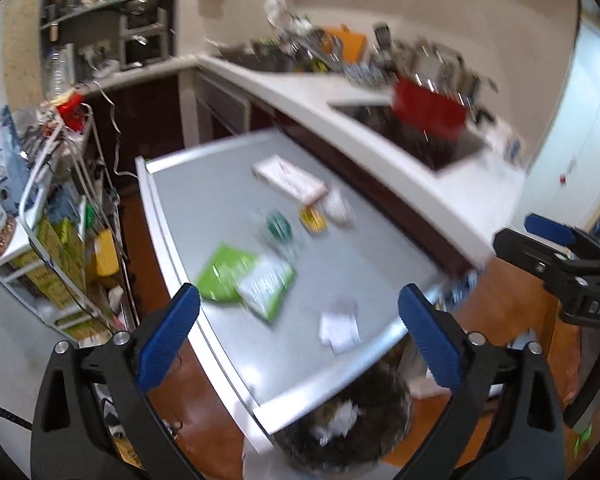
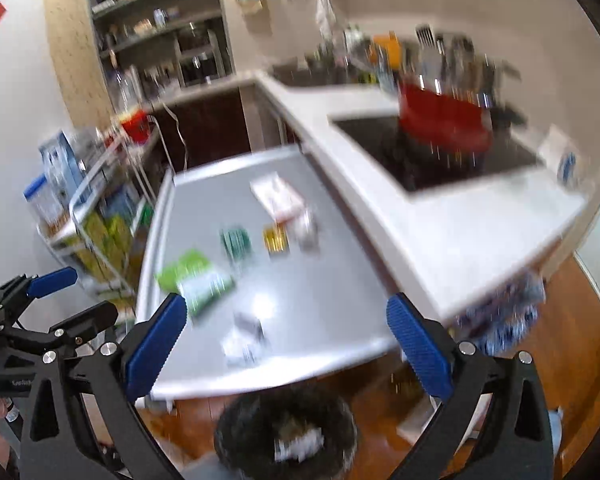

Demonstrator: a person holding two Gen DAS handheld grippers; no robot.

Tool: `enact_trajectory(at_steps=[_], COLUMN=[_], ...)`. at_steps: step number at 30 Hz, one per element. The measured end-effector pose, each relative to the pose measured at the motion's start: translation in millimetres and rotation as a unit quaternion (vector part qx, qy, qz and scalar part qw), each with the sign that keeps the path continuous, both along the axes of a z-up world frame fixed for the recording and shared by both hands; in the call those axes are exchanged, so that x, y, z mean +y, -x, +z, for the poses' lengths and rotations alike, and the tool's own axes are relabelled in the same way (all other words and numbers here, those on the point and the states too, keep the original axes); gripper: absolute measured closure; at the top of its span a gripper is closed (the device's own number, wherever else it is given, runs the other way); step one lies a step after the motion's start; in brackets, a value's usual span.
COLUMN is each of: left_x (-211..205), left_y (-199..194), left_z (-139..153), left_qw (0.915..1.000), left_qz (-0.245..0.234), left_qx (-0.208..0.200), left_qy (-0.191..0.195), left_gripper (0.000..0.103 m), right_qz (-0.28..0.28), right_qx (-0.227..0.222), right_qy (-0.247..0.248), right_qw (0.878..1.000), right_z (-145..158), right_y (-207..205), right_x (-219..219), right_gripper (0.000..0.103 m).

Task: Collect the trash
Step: 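Move both tools back over the table toward the Jagabee bag and medicine box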

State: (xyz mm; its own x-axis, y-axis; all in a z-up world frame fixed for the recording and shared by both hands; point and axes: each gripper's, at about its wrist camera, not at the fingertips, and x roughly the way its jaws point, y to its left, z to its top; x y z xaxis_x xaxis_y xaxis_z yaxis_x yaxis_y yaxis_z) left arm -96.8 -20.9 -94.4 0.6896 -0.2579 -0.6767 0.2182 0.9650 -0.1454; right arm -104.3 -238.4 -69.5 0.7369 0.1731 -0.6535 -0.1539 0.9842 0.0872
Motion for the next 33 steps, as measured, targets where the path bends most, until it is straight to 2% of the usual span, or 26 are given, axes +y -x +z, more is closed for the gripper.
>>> enact_trajectory(at_steps=[3, 7, 13, 17, 22, 26, 31, 33], left_x=[17.3, 37.1, 53.6, 53.8, 41.2, 36.5, 42.2, 46.1], left_y=[-20.2, -44.3, -62.0, -71.5, -85.0, -99.8, -124.3, -133.3], left_z=[11.4, 6.2, -28.8, -60.1, -98.6, -129.4, -164.6, -170.1], left_qw=[0.9996, 0.9983, 0.9937, 0.986, 0.9665, 0.9503, 0.9204, 0.9189], left_qz=[0.02, 0.042, 0.042, 0.04, 0.022, 0.022, 0.039, 0.044], left_qx=[-0.006, 0.02, 0.083, 0.133, 0.208, 0.258, 0.317, 0.317], left_qy=[0.018, 0.034, 0.062, 0.093, 0.149, 0.172, 0.225, 0.23], left_gripper=[0.002, 0.002, 0.002, 0.002, 0.002, 0.002, 0.002, 0.002], right_qz=[0.009, 0.027, 0.05, 0.065, 0.069, 0.07, 0.065, 0.062], right_qx=[-0.02, -0.028, 0.001, 0.024, 0.069, 0.084, 0.107, 0.114], right_qy=[0.001, 0.027, 0.093, 0.107, 0.095, 0.093, 0.082, 0.076], right_qw=[1.0, 0.999, 0.994, 0.992, 0.991, 0.99, 0.989, 0.989], right_z=[19.2, 24.2, 8.1, -13.4, -39.1, -51.8, -66.9, -71.8], right_y=[-22.0, -55.8, -113.2, -154.4, -202.9, -221.6, -244.5, -250.0], right_x=[8.1, 23.0, 50.1, 67.0, 84.4, 93.0, 93.7, 90.6], right_gripper=[0.004, 0.004, 0.004, 0.004, 0.004, 0.004, 0.004, 0.004])
